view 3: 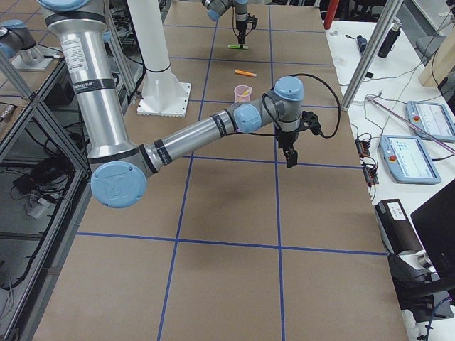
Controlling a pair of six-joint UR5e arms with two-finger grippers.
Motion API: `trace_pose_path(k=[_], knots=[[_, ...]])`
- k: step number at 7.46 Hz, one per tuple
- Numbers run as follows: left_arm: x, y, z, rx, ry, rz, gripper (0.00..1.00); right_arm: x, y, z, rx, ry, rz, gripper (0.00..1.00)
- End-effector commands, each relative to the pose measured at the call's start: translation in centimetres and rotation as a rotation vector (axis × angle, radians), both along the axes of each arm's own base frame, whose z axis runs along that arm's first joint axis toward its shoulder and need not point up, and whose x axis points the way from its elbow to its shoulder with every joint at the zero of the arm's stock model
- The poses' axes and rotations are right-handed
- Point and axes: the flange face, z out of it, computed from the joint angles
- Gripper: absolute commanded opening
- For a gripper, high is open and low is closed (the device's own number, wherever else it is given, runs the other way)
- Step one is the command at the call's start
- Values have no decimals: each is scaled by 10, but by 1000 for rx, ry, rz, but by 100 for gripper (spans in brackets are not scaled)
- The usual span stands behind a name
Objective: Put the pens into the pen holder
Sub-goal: 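Lower the left gripper onto the green marker while the right arm withdraws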
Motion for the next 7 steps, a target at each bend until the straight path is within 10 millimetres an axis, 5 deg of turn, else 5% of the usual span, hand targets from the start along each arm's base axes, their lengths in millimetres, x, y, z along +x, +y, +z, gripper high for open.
trace_pose_path(k=[1, 7], knots=[[2, 2, 2, -3, -3, 7, 46, 0, 2, 3, -4, 3, 1, 100], [6, 4, 5, -5, -8, 17, 43, 1, 3, 4, -10, 4, 6, 100]])
